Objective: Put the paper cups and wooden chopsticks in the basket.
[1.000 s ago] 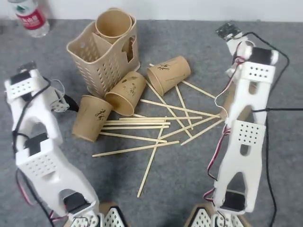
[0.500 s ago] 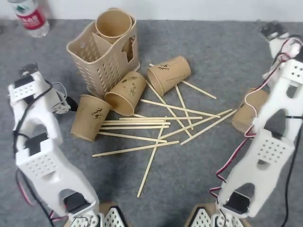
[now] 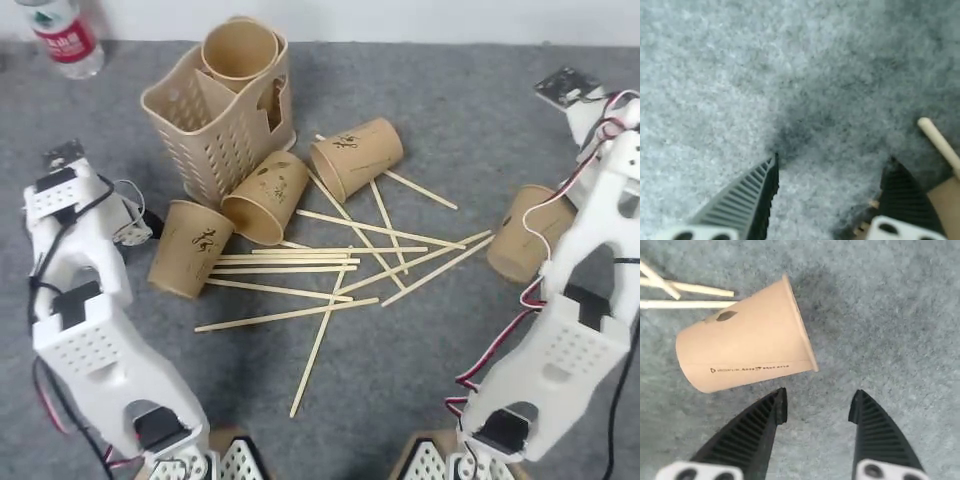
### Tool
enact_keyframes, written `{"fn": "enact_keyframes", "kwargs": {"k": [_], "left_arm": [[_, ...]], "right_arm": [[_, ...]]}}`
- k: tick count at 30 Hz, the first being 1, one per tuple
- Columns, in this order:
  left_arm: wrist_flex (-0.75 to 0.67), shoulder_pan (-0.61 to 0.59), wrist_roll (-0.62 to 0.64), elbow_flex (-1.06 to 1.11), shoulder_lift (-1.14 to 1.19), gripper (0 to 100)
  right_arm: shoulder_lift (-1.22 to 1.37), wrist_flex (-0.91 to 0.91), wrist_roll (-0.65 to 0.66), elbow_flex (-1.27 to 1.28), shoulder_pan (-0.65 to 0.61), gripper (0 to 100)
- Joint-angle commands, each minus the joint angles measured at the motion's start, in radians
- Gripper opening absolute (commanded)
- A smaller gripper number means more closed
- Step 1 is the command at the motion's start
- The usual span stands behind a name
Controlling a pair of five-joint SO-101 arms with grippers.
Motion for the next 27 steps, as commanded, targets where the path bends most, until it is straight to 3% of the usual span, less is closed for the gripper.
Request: {"fn": "enact_keyframes", "kwargs": {"k": [1,12,15,19,27], "left_arm": [[-0.015,0.002,0.017,-0.002,-0.061,31],[-0.017,0.006,0.043,-0.004,-0.064,31],[-0.017,0.005,0.043,-0.004,-0.061,31],[-0.017,0.005,0.043,-0.004,-0.06,31],[-0.037,0.006,0.044,-0.002,-0.058,31]], "right_arm": [[0.008,0.033,0.058,-0.006,-0.012,24.7],[0.174,0.028,0.183,-0.006,-0.041,24.1],[0.213,0.028,0.213,-0.006,-0.047,16.9],[0.222,0.03,0.244,-0.006,-0.045,0.0],[0.107,0.039,0.282,0.0,-0.039,0.8]]}}
